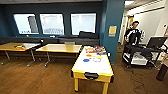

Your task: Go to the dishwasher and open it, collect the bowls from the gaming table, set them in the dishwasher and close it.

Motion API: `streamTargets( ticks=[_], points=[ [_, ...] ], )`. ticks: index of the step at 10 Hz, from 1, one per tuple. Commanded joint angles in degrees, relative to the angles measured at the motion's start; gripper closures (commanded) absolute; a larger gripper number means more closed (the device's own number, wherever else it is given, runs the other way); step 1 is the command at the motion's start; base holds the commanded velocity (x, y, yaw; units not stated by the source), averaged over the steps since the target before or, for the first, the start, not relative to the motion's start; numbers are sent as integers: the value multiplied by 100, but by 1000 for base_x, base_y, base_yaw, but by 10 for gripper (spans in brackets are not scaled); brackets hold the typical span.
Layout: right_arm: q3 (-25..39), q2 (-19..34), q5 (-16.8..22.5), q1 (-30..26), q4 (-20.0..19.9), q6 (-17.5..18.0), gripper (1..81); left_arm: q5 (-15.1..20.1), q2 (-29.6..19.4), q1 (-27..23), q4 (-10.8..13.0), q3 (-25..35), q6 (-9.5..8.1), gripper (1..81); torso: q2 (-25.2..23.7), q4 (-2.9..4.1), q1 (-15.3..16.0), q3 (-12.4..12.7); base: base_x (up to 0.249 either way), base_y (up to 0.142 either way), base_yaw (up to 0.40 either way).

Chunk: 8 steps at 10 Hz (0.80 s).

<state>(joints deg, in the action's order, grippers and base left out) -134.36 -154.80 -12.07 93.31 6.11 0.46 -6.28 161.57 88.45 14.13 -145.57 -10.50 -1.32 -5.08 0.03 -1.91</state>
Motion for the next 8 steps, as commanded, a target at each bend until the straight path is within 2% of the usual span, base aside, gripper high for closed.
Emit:
streamTargets(
  ticks=[1,6,8],
  points=[
    [25,122,275,-150,84,-11,811,276,-125,-210,2,2,4,811,0,0,0,0,0,0,0],
    [17,104,275,-141,92,-11,811,259,-99,-192,55,2,13,811,0,0,2,0,0,0,0],
    [-1,96,275,-132,92,-11,811,259,-90,-192,64,2,13,811,0,0,2,0,0,0,-119]
  ],
)
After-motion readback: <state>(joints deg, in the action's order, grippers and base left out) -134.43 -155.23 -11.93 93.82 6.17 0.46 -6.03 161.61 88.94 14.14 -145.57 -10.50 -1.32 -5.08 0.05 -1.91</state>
